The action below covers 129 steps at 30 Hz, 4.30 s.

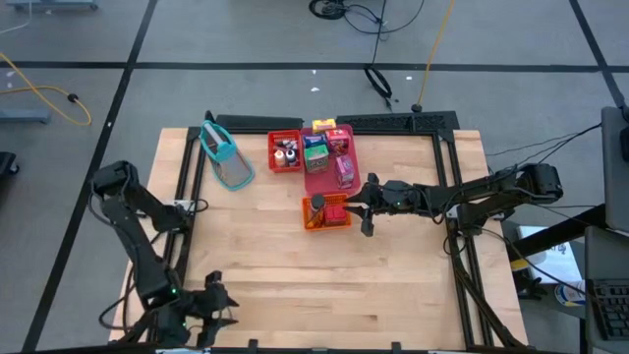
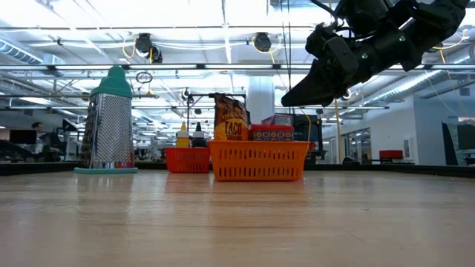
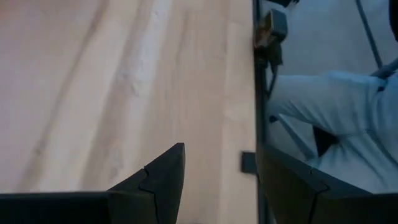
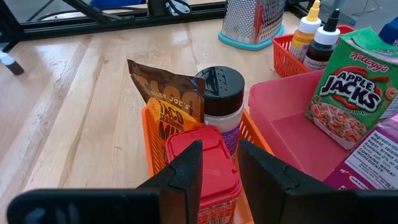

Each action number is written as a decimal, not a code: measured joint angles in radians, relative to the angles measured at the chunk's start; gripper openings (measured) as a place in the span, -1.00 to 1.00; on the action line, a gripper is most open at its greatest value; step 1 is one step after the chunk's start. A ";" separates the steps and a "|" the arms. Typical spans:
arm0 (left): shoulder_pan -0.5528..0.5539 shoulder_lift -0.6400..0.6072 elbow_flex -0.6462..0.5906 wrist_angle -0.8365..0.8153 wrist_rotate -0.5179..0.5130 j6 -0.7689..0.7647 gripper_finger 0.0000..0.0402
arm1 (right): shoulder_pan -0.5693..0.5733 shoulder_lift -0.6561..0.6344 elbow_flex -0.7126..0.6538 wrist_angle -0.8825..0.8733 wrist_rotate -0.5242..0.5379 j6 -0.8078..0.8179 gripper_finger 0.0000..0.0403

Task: Pick & Place Kitchen Items
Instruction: Put the red food coloring bottle into the red bin

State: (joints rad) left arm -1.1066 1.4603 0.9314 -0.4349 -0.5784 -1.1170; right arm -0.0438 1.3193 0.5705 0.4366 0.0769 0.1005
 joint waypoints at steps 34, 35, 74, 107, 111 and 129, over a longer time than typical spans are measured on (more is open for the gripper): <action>-0.099 0.236 0.001 0.042 0.128 -0.474 -0.02 | 0.000 0.000 0.000 0.000 0.001 0.000 -0.54; -0.098 0.236 0.001 0.042 0.128 -0.476 -0.02 | 0.000 0.000 0.000 0.000 0.001 0.001 -0.54; -0.101 0.323 0.003 0.005 0.178 -0.514 -0.65 | 0.000 0.000 0.000 -0.001 0.000 0.000 -0.54; 0.326 0.184 0.000 -0.043 0.017 0.136 -0.76 | 0.000 0.000 -0.005 -0.017 0.000 -0.008 -0.54; 0.410 0.136 0.000 -0.043 0.017 0.263 -0.76 | 0.000 0.000 -0.057 0.060 0.000 -0.007 -0.54; 0.865 -0.149 0.001 -0.023 -0.057 0.690 -0.76 | 0.004 0.000 -0.177 0.324 0.000 0.000 -0.54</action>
State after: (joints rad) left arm -0.2419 1.3111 0.9326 -0.4576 -0.6356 -0.4272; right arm -0.0398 1.3190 0.3935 0.7602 0.0769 0.1006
